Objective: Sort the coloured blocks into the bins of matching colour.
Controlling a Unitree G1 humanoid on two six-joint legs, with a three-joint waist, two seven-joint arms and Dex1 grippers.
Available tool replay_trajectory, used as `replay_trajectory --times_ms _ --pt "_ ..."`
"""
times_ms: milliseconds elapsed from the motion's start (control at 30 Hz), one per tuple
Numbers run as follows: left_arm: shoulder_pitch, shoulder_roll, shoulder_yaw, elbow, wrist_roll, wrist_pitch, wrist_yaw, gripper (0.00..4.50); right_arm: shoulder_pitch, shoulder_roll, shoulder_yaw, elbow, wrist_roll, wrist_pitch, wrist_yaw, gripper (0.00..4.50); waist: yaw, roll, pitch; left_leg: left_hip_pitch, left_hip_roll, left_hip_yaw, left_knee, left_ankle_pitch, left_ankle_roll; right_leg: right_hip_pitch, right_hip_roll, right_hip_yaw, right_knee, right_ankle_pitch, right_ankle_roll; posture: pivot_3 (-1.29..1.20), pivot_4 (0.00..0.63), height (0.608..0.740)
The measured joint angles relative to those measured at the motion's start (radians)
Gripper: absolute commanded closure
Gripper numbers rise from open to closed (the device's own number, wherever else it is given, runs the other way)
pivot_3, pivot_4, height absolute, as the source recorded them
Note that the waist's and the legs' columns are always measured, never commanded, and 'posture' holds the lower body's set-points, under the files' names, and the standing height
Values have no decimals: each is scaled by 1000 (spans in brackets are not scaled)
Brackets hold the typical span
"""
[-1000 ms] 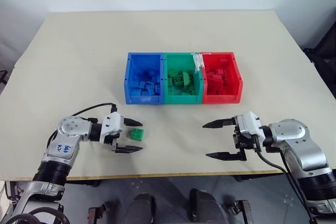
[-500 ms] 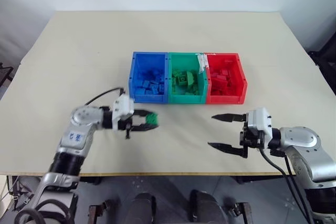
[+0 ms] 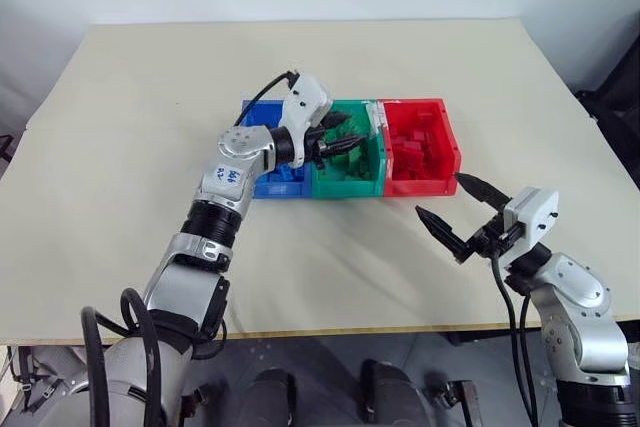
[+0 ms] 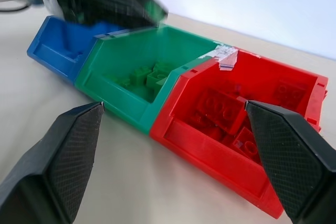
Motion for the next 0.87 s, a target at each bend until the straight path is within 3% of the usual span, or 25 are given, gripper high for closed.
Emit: replay_trajectory --times_ms 100,133,367,600,733,867 --pt "8 5 9 -8 -4 -16 -22 144 5 0 7 -13 1 -2 0 0 6 0 0 0 0 0 0 0 0 0 0 0 0 0 0 0 150 740" --pt "20 12 15 -31 -8 -23 -35 35 6 -1 11 -19 2 -2 5 0 6 0 0 0 0 0 0 0 0 0 0 0 0 0 0 0 150 740" --pt "332 217 113 -425 -97 -8 -143 35 -22 -75 69 2 7 -10 135 0 -19 0 0 1 2 0 0 0 0 0 0 0 0 0 0 0 150 740" --pt "800 516 366 -732 -214 13 -283 35 -108 -135 97 180 7 -59 292 0 -20 0 0 2 3 1 -1 0 0 1 0 2 -1 0 -1 0 150 740" --pt "1063 555 502 -808 -247 67 -280 35 -156 -144 101 283 16 -90 371 0 -6 0 0 2 2 -1 -1 -1 1 2 -1 1 -1 0 -1 0 150 740" --pt "1142 484 526 -898 -254 88 -189 35 -203 -141 100 361 15 -123 390 0 7 0 0 2 2 -1 0 -2 1 2 -1 1 0 0 -1 0 150 740"
